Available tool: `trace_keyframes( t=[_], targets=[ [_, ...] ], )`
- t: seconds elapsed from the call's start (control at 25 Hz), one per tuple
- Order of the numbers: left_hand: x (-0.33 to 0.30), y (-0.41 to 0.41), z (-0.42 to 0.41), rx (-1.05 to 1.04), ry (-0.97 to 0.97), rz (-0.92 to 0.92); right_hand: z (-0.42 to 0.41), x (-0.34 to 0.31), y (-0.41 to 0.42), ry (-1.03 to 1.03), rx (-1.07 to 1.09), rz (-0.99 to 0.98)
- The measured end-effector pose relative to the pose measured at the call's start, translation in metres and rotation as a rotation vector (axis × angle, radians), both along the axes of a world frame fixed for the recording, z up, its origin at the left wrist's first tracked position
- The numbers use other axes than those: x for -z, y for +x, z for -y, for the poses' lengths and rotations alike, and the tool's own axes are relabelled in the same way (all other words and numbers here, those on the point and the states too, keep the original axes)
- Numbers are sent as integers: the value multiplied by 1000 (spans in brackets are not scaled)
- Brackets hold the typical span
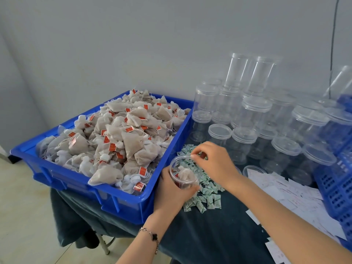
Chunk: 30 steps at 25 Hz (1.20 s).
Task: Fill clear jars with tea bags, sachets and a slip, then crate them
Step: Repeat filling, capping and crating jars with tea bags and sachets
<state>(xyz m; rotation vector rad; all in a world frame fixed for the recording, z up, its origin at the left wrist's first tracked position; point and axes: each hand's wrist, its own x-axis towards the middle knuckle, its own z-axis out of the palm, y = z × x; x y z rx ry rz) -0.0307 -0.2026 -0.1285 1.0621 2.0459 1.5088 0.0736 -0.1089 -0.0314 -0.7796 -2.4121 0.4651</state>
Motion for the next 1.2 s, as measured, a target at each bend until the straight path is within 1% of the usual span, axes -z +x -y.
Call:
trace_keyframes(
  t=[0.12,0.2,0.28,0.36,0.48,0.6,0.72,0.8,0.92,1.0,1.2],
  targets=[
    [-11,17,-6,58,-5,-90,-18,-17,38,59,108,-69],
    [-19,38,-14,131,0,-161,-34,-23,71,88,255,-141],
    [-27,65,-24,213,23,-188,-48,-23,105,74,393,-164],
    [-31,94,-32,299,45,-183,-58,-15,136,42,479,-135],
    [-27,129,-43,374,40,-151,-64,8,176,-37,546,-24],
    [-12,142,-46,384,-4,-140,-63,45,201,-160,541,177],
    [-1,138,-43,369,-46,-132,-55,79,207,-221,463,384],
    [-1,135,-42,363,-64,-112,-50,90,201,-222,410,437],
    [0,135,-42,360,-72,-126,-48,96,189,-270,355,452],
    [2,135,-43,340,-63,-133,-47,101,183,-226,341,521],
    [4,134,-45,336,-82,-143,-40,109,180,14,386,725]
  ],
)
